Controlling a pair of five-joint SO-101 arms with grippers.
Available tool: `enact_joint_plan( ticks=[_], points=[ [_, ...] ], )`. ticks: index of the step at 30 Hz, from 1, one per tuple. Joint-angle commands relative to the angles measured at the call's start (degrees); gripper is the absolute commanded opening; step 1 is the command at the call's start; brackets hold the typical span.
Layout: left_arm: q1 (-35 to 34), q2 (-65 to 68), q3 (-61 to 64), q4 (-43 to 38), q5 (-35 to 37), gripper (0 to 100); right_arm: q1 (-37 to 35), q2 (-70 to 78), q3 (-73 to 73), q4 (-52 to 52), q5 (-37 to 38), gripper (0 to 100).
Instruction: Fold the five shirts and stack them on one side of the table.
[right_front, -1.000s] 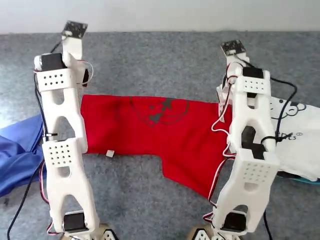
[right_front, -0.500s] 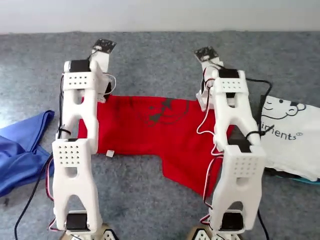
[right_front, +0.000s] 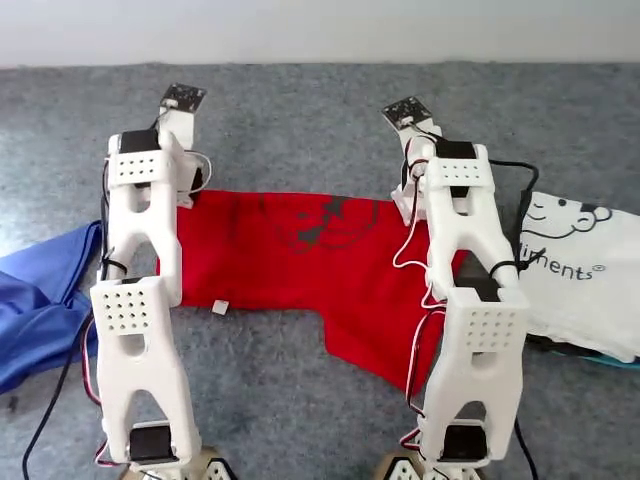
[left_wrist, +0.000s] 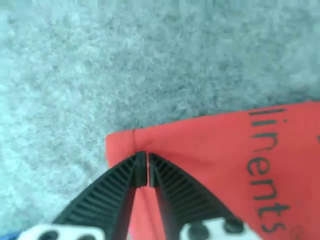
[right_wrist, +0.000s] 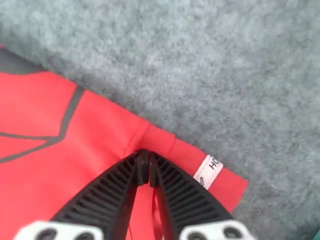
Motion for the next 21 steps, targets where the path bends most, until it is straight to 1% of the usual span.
enact_joint_plan(
  ticks=[1, 3, 7, 11, 15, 18, 21],
  points=[
    [0.1, -1.1, -8.3, 4.0, -0.2, 1, 0.3, -6.8, -2.1, 1.3, 0.6, 1.5],
    [0.2, -1.1, -13.1, 7.4, 0.3, 1, 0.2, -8.5, -2.2, 2.4, 0.6, 1.5],
    [0.2, -1.0, -24.8, 15.7, 3.7, 1, 0.1, -12.7, -2.2, 5.6, 0.6, 1.5],
    [0.2, -3.3, -28.4, 16.0, 4.0, 1, 0.1, -17.7, -2.2, 10.3, 0.6, 1.7],
    [2.6, -9.2, -23.0, 16.0, 4.0, 1, 0.1, -22.3, -2.2, 17.4, 0.6, 1.9],
    [4.9, -15.6, -14.1, 16.0, 3.9, 1, 0.1, -24.5, -2.2, 23.3, 0.6, 1.9],
    [7.1, -22.9, -2.5, 15.9, 3.6, 1, 0.2, -25.6, -2.2, 29.4, 0.4, 1.9]
  ],
)
